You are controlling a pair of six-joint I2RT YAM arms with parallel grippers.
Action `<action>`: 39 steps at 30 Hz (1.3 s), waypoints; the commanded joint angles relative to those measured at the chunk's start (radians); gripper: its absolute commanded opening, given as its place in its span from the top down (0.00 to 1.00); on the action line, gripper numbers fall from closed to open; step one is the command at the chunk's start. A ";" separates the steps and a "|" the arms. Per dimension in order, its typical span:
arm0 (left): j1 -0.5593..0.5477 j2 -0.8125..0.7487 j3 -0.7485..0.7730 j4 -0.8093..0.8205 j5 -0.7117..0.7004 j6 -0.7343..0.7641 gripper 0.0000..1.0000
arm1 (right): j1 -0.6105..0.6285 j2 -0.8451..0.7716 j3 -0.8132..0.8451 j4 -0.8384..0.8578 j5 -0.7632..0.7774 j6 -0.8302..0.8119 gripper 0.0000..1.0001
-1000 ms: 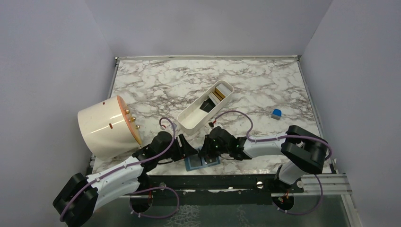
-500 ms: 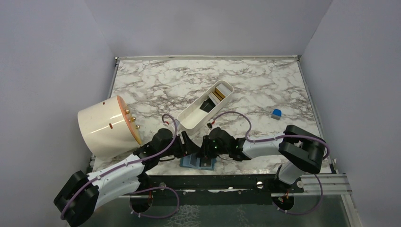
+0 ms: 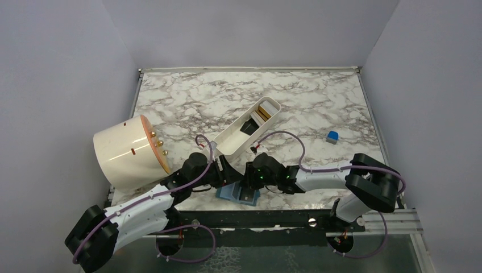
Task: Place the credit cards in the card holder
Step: Turn over the card holder at the center of the board.
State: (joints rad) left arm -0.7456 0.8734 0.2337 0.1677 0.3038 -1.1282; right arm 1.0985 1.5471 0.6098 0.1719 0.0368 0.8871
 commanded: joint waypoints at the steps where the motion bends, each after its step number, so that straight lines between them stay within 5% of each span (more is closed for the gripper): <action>1: -0.004 -0.004 0.016 0.039 0.036 -0.016 0.40 | 0.004 -0.056 0.007 -0.119 0.091 -0.066 0.74; 18: -0.146 0.100 0.030 0.111 -0.027 -0.028 0.40 | 0.002 -0.340 -0.037 -0.363 0.319 -0.023 0.72; 25: -0.180 0.157 0.048 0.105 -0.080 0.026 0.40 | -0.022 -0.483 0.026 -0.437 0.401 -0.148 0.68; 32: -0.132 0.104 0.160 -0.267 -0.276 0.214 0.41 | -0.096 -0.371 0.234 -0.476 0.412 -0.396 0.60; 39: 0.001 -0.006 0.155 -0.371 -0.265 0.281 0.40 | -0.230 -0.150 0.460 -0.444 0.333 -0.618 0.54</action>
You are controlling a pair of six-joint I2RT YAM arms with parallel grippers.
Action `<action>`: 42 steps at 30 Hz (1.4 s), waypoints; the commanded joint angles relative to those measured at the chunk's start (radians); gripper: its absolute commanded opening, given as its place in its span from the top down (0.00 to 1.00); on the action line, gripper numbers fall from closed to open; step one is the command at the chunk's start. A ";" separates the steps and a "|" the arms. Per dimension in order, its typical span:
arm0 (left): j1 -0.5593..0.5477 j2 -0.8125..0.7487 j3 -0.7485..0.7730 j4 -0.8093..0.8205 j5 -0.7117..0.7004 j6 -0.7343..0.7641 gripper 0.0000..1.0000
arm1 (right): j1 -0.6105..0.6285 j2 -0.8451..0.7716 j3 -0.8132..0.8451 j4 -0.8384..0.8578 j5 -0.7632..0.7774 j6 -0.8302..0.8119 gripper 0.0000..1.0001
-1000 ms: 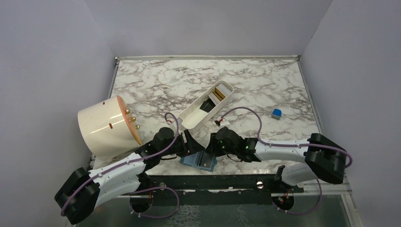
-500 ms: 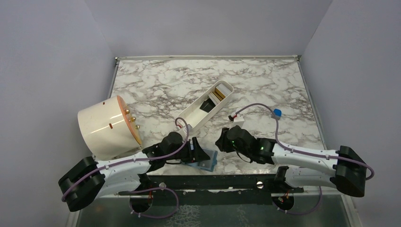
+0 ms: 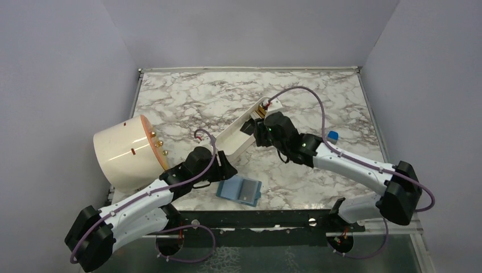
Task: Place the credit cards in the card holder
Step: Turn over the card holder at the center of the board, then pick up the credit card from the storage box.
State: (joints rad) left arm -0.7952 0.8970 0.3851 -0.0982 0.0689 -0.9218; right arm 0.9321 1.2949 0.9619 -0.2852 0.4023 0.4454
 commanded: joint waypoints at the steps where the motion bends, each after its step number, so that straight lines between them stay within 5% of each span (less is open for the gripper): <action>1: 0.066 -0.024 0.002 -0.108 -0.016 0.082 0.40 | -0.077 0.137 0.140 0.014 -0.033 -0.199 0.53; 21: 0.165 -0.075 -0.030 -0.094 0.103 0.093 0.40 | -0.198 0.707 0.584 -0.017 0.021 -0.465 0.54; 42: 0.169 -0.127 -0.016 -0.138 0.110 0.090 0.40 | -0.203 0.863 0.662 -0.033 0.277 -0.572 0.60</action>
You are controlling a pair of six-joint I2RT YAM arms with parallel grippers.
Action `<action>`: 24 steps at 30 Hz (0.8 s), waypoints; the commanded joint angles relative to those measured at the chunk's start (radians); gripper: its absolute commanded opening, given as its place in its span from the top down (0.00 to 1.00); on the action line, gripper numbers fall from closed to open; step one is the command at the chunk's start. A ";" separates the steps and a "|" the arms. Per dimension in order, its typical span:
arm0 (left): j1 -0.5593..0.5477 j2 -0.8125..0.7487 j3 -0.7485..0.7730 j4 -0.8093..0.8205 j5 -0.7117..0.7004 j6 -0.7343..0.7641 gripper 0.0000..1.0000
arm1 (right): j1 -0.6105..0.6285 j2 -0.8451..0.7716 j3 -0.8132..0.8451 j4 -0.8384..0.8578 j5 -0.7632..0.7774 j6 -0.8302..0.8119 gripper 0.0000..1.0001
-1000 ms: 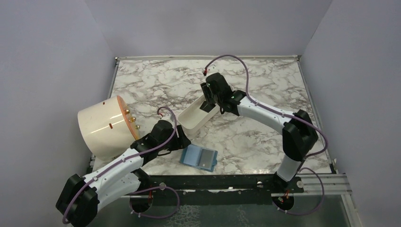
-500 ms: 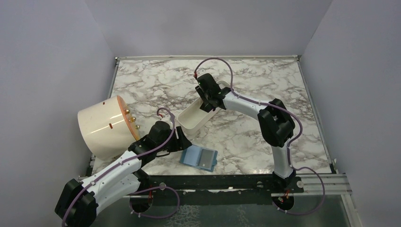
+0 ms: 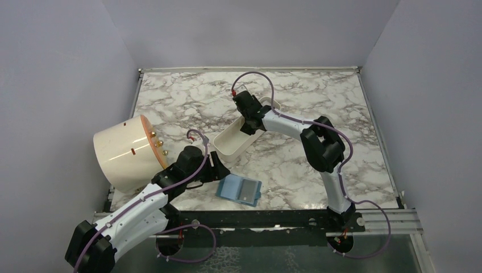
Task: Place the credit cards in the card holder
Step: Pick up the credit card from the storage box.
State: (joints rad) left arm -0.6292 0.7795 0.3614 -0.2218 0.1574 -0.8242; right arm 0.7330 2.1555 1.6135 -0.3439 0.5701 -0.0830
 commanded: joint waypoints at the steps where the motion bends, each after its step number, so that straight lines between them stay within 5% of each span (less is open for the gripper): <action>1: 0.005 -0.012 0.005 -0.013 0.022 -0.010 0.40 | -0.005 0.000 0.006 0.034 0.123 -0.051 0.62; 14: 0.004 -0.014 -0.020 -0.005 0.021 -0.029 0.40 | -0.004 -0.034 -0.024 0.088 0.111 -0.084 0.85; 24: 0.005 -0.008 -0.021 -0.006 0.029 -0.035 0.40 | -0.004 -0.037 -0.015 0.098 0.151 -0.119 0.71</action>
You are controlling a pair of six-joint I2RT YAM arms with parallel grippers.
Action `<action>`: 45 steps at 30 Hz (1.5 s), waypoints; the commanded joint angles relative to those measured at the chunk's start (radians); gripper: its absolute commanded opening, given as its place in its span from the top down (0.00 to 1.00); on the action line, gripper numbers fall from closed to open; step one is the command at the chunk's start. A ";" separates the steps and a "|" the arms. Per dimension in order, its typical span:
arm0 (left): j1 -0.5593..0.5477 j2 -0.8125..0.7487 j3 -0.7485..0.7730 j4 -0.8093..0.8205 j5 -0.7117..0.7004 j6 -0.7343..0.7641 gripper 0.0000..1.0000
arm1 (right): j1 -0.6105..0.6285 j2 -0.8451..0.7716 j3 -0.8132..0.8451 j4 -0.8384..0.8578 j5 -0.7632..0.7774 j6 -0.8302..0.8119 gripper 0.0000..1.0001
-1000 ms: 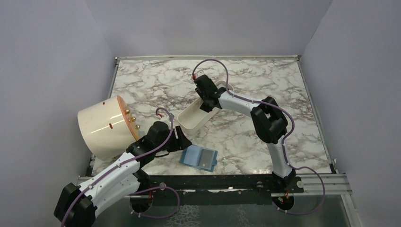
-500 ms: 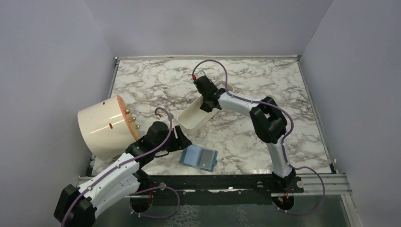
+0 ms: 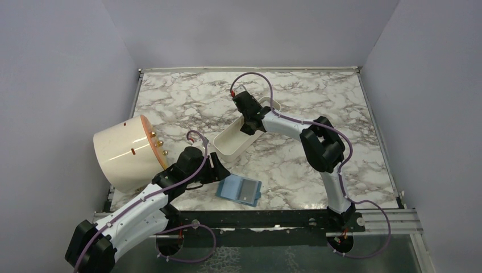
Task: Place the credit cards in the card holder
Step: Pick up the credit card from the storage box.
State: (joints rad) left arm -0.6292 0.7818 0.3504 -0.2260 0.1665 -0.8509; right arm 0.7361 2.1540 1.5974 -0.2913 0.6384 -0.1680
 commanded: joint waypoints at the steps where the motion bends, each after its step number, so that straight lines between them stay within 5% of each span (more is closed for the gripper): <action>1: 0.005 -0.013 -0.012 -0.001 0.019 -0.009 0.40 | -0.007 -0.036 0.000 0.044 0.083 -0.034 0.71; 9: 0.005 -0.017 -0.012 0.001 0.025 -0.010 0.40 | -0.008 -0.033 -0.010 0.054 0.101 -0.044 0.64; 31: 0.005 0.051 -0.066 0.037 0.050 -0.045 0.40 | -0.008 -0.080 -0.032 0.093 0.089 -0.077 0.98; 45: 0.003 0.068 -0.151 0.112 0.108 -0.099 0.42 | -0.007 -0.161 -0.067 0.058 0.010 -0.043 0.99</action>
State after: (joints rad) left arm -0.6292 0.8413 0.2379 -0.1593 0.2234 -0.9245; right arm 0.7357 2.0506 1.5467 -0.2314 0.6834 -0.2325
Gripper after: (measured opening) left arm 0.586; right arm 0.015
